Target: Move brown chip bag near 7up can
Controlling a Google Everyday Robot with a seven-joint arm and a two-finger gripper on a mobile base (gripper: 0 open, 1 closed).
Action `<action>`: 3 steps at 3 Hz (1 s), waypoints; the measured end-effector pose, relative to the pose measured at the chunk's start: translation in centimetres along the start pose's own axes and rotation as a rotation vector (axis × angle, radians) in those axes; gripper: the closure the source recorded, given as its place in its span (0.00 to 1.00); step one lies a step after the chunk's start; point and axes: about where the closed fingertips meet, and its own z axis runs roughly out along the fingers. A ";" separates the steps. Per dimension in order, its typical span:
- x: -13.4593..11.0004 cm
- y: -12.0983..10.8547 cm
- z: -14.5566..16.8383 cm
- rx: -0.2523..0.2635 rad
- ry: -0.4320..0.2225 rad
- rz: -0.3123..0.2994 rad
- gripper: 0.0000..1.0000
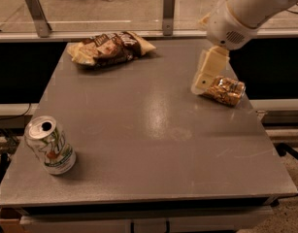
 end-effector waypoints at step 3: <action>-5.6 -4.4 4.4 0.037 -0.191 0.030 0.00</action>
Offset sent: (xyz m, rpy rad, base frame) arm 0.0373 0.0365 0.0030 0.1232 -0.0315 0.0273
